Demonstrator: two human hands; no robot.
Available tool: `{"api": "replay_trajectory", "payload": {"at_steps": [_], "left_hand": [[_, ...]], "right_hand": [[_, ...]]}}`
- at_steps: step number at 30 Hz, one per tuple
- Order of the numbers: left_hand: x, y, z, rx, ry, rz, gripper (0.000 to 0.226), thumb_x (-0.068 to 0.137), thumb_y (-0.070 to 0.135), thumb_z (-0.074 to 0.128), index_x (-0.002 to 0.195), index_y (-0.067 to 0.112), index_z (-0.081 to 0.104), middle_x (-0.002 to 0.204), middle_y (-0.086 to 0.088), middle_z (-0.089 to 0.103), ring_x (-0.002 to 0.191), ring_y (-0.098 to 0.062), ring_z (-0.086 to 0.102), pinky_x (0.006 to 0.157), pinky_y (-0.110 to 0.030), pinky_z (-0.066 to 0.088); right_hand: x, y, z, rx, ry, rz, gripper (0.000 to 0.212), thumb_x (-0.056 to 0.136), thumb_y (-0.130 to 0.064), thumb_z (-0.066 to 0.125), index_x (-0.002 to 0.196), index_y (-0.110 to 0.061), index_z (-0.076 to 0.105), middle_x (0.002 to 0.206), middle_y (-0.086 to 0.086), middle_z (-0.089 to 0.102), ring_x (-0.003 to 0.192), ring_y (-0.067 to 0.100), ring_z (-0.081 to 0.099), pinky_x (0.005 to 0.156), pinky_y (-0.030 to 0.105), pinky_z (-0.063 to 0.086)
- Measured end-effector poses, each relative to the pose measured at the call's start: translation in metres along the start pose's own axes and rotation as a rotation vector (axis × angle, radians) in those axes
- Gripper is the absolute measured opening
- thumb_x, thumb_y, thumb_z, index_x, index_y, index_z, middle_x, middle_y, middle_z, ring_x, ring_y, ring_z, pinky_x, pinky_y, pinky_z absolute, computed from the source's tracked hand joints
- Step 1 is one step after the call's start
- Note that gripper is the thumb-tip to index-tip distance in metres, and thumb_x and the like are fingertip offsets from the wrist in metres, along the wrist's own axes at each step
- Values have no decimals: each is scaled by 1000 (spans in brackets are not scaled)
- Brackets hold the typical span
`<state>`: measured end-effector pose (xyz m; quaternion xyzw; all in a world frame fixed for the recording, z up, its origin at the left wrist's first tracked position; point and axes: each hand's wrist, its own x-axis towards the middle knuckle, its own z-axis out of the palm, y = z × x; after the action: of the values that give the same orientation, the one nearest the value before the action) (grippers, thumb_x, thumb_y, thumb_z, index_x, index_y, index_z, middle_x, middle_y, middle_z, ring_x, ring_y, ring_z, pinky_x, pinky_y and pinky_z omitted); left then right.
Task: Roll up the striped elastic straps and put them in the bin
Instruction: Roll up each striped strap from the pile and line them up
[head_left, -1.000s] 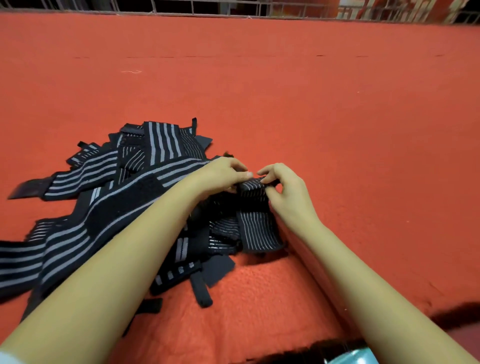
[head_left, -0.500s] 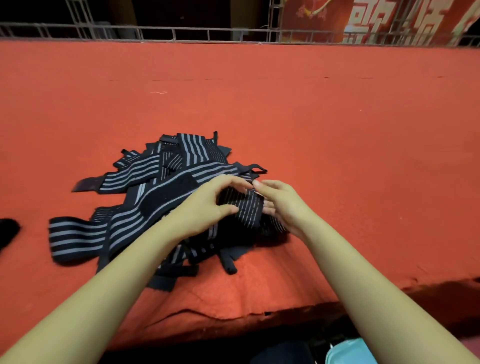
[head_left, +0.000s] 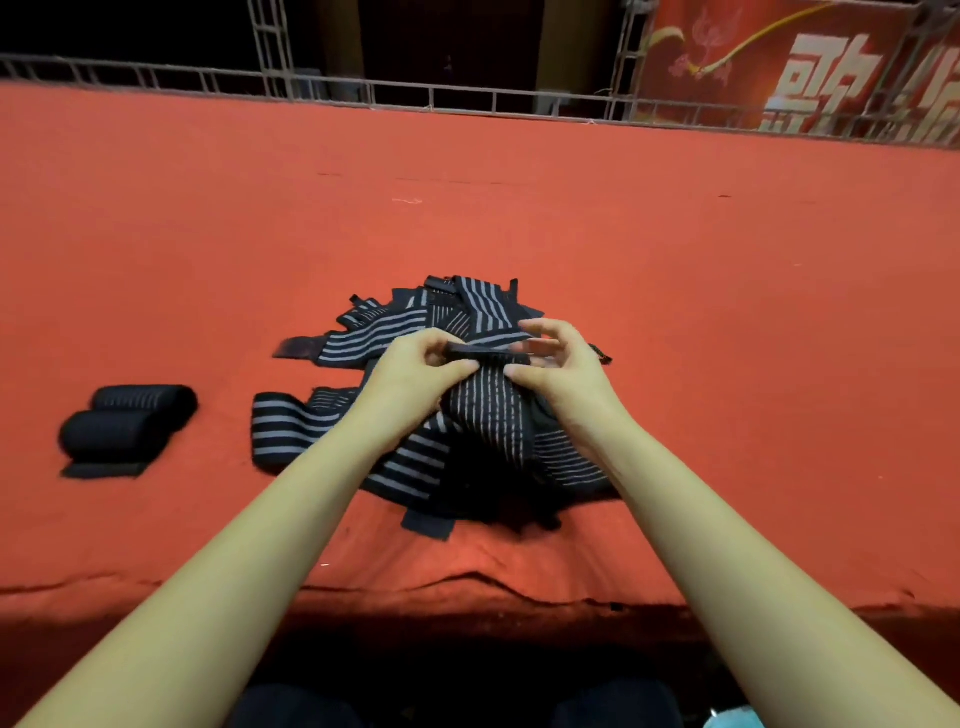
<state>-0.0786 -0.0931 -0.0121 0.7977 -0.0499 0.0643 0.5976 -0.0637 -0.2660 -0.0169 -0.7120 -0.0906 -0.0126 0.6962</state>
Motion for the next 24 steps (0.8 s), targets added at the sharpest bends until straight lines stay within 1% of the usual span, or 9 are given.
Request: {"api": "replay_trajectory", "payload": {"at_steps": [2, 4, 6, 9, 13, 15, 17, 21, 24], "left_hand": [[-6, 5, -6, -11, 14, 57, 18, 88, 6, 65, 87, 24, 60, 79, 6, 63, 67, -4, 57, 59, -21, 44], [-16, 11, -13, -17, 10, 104, 23, 88, 3, 64, 89, 25, 59, 84, 6, 62, 72, -2, 55, 64, -18, 42], [-27, 15, -20, -28, 14, 135, 17, 88, 8, 66, 94, 24, 61, 86, 6, 62, 74, 0, 56, 64, -15, 42], [-42, 26, -30, -17, 43, 171, 6, 91, 23, 65, 96, 20, 64, 77, 11, 58, 66, 5, 52, 60, -10, 42], [-55, 40, -47, 116, 97, 209, 13, 87, 30, 68, 86, 17, 65, 75, -2, 62, 71, -11, 56, 73, -40, 51], [-60, 49, -53, 106, 116, 205, 36, 79, 45, 66, 89, 10, 65, 77, -12, 62, 73, -17, 57, 78, -50, 52], [-66, 59, -58, 69, 120, 219, 40, 81, 42, 66, 93, 4, 63, 78, -15, 61, 74, -19, 58, 78, -54, 54], [-79, 77, -68, 90, 125, 273, 30, 93, 29, 61, 95, -1, 60, 81, -14, 59, 75, -14, 54, 69, -40, 50], [-90, 90, -72, 33, 123, 253, 21, 96, 25, 57, 89, 5, 58, 71, -1, 54, 55, -5, 51, 50, -24, 45]], "right_hand": [[-2, -5, 6, 83, 18, 94, 34, 84, -7, 71, 112, -18, 56, 114, 12, 61, 99, 21, 65, 84, 34, 53], [-9, -12, 12, 123, -64, 148, 20, 89, -14, 67, 108, -12, 61, 101, 8, 68, 84, 18, 69, 72, 28, 55], [-18, -18, 17, 98, -140, 115, 11, 90, -7, 63, 99, -13, 65, 91, 4, 71, 74, 15, 69, 66, 26, 55], [-29, -29, 26, 80, -138, 56, 30, 86, 9, 58, 100, -18, 61, 89, -2, 72, 75, 16, 68, 72, 35, 55], [-47, -55, 37, 117, -137, -14, 34, 87, 9, 58, 106, -19, 57, 91, -2, 71, 71, 13, 69, 61, 29, 56], [-52, -64, 39, 108, -127, -47, 25, 90, -3, 62, 112, -13, 58, 92, 1, 69, 69, 10, 68, 53, 24, 53], [-58, -74, 43, 94, -116, -68, 18, 93, -14, 62, 110, -8, 60, 86, 2, 65, 60, 7, 64, 48, 19, 47], [-71, -92, 50, 75, -121, -122, 8, 94, -14, 59, 87, -14, 62, 77, 4, 58, 52, 13, 54, 40, 18, 41], [-80, -105, 57, 52, -136, -118, 7, 95, -14, 58, 88, -16, 60, 79, 7, 59, 55, 16, 55, 41, 18, 42]]}}
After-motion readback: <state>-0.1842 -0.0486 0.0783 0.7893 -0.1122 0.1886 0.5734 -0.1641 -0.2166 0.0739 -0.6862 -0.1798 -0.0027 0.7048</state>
